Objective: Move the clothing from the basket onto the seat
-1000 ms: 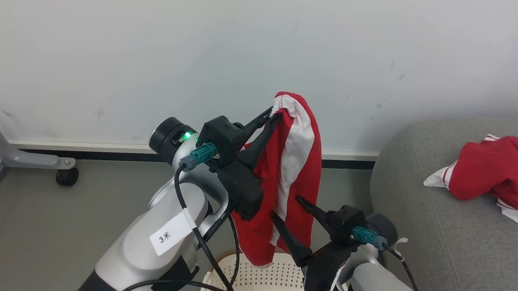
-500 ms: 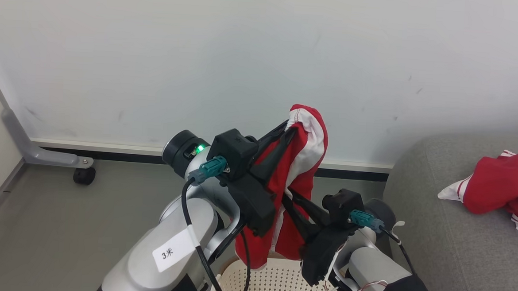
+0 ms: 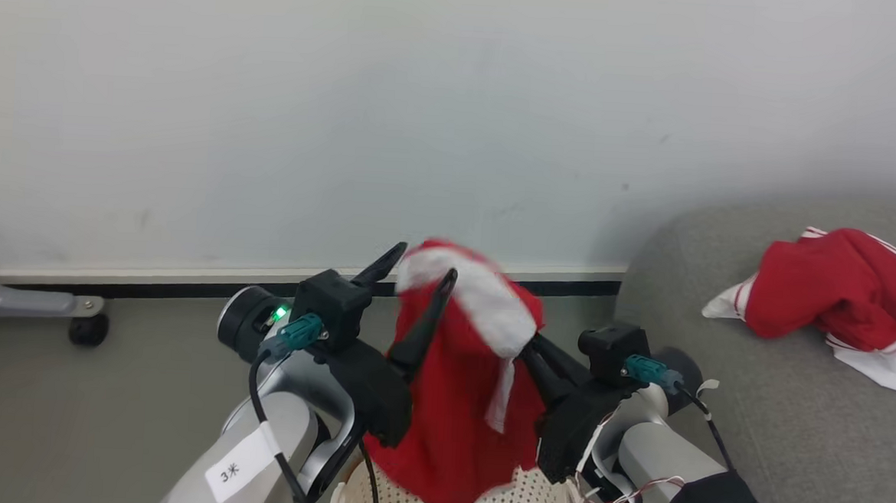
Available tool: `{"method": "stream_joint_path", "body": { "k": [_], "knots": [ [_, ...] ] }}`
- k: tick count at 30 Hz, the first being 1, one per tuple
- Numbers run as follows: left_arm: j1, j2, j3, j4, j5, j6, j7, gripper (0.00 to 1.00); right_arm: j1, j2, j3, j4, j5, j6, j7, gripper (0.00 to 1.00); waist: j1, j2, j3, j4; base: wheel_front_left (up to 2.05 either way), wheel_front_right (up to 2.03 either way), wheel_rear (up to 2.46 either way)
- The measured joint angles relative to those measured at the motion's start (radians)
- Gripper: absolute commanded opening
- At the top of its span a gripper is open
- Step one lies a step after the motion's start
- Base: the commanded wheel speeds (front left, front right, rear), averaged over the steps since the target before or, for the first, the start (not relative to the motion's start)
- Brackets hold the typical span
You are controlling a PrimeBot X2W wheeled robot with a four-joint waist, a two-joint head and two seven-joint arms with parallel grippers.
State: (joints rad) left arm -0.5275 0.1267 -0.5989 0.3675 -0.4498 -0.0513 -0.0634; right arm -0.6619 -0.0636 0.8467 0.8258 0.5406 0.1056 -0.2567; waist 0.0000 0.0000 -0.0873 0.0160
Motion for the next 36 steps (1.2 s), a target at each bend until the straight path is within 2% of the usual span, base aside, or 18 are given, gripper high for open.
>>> {"method": "stream_joint_path", "body": {
  "k": [5,12,23,31,36],
  "knots": [
    [0.032,0.012,0.005,0.0,-0.015,0.007,-0.011,1.0,-0.003,-0.054,-0.038,-0.015,-0.003,-0.003,0.0,0.0,0.0001,0.0,0.005,-0.057,0.0,0.0,0.0],
    [0.074,-0.001,-0.02,-0.002,-0.026,-0.009,-0.029,1.0,-0.005,-0.15,-0.081,-0.066,-0.03,-0.037,0.0,0.0,0.0001,0.0,0.015,-0.144,0.0,0.0,0.0],
    [0.108,-0.029,-0.067,0.002,-0.026,-0.02,-0.055,1.0,-0.004,-0.277,-0.135,-0.215,-0.071,-0.08,0.0,0.0,0.0001,0.0,0.039,-0.285,0.0,0.0,0.0],
    [0.133,-0.036,-0.083,0.0,-0.025,-0.017,-0.066,1.0,-0.03,-0.315,-0.162,-0.337,-0.095,-0.089,0.0,0.0,0.0001,0.0001,0.071,-0.387,0.0,0.0,0.0],
    [0.149,-0.035,-0.08,-0.024,-0.016,0.009,-0.072,1.0,-0.103,-0.315,-0.182,-0.384,-0.101,-0.086,0.0,0.0,0.0001,0.0,0.109,-0.444,0.0,0.0,0.0]
  ]
}}
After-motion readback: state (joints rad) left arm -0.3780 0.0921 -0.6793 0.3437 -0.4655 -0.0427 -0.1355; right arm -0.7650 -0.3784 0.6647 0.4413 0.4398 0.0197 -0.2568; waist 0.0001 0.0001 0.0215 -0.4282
